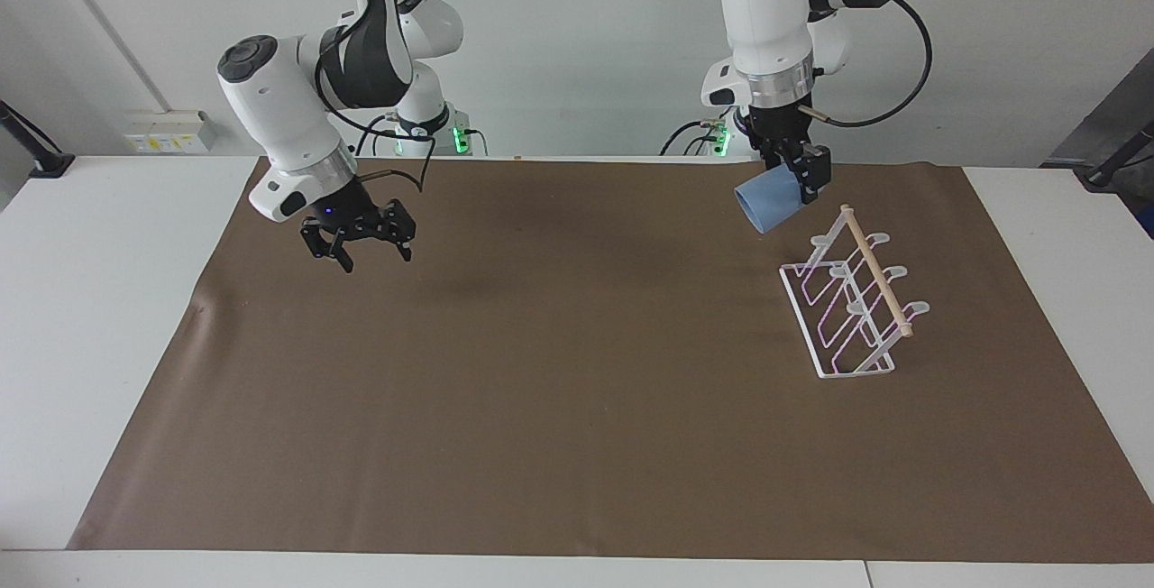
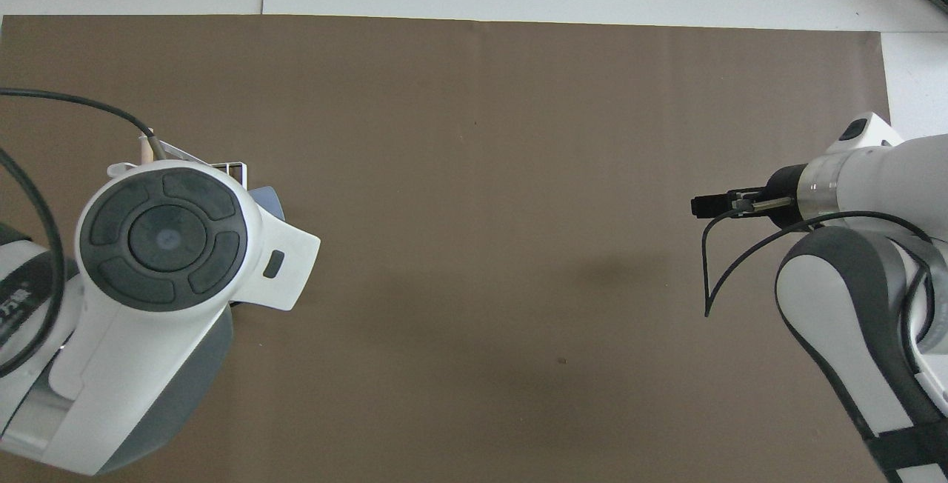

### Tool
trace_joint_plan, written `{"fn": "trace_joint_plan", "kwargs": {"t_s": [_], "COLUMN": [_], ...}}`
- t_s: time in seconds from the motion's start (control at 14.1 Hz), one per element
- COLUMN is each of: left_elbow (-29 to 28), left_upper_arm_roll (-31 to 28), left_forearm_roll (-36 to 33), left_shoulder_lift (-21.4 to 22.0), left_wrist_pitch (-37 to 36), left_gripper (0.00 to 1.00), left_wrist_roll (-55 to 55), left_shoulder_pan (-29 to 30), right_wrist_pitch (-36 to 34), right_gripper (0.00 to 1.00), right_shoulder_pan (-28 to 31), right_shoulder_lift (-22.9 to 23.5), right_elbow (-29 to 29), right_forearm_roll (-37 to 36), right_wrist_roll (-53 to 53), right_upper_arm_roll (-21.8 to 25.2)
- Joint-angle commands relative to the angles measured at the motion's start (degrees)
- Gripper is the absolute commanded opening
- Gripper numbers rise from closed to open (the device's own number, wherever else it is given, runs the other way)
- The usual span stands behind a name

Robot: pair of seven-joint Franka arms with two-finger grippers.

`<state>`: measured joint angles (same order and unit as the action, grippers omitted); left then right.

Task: Hang cup on cup holder
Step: 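Open the right gripper and withdraw it while the left gripper pulls back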

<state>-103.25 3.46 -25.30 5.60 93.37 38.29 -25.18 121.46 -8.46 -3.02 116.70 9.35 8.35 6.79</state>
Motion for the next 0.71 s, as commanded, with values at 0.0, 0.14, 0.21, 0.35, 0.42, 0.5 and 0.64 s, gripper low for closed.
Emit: {"fn": "trace_joint_plan", "kwargs": {"t_s": [0.0, 0.14, 0.21, 0.35, 0.42, 0.5, 0.64], "left_elbow": [0.3, 2.2, 3.1, 3.2, 3.1, 3.1, 3.2], "left_upper_arm_roll": [0.5, 0.5, 0.5, 0.6, 0.6, 0.5, 0.5], "left_forearm_roll": [-6.6, -9.7, -9.9, -9.9, -9.9, -10.4, -13.8], "left_shoulder_lift": [0.4, 0.1, -0.6, -0.6, -0.6, -0.6, -0.6], "left_wrist_pitch": [-1.9, -4.9, -6.2, -6.7, -6.8, -6.8, -6.5], "left_gripper": [0.0, 0.0, 0.0, 0.0, 0.0, 0.0, 0.0], "left_wrist_roll": [2.7, 2.8, 2.9, 2.8, 3.1, 4.7, 6.8], "left_shoulder_pan": [1.5, 1.5, 1.4, 0.8, 1.0, 1.4, 1.4], "right_wrist_pitch": [-7.5, -14.7, -17.8, -22.4, -24.6, -26.1, -28.1], "right_gripper": [1.0, 1.0, 1.0, 1.0, 1.0, 1.0, 1.0], "right_shoulder_pan": [2.1, 2.7, 2.9, 4.7, 4.9, 4.9, 4.9], "right_shoulder_lift": [0.3, 0.6, 0.6, 0.6, 0.6, 0.0, -0.8], "right_elbow": [-6.4, -11.8, -13.6, -17.2, -19.3, -20.5, -21.0], "right_forearm_roll": [-1.8, -2.0, -2.0, -2.3, -4.8, -8.8, -10.3], "right_wrist_roll": [-2.9, -7.3, -8.1, -9.0, -8.8, -8.3, -8.3], "right_upper_arm_roll": [0.0, -0.1, 0.1, 0.1, 0.1, -0.3, -0.2]}}
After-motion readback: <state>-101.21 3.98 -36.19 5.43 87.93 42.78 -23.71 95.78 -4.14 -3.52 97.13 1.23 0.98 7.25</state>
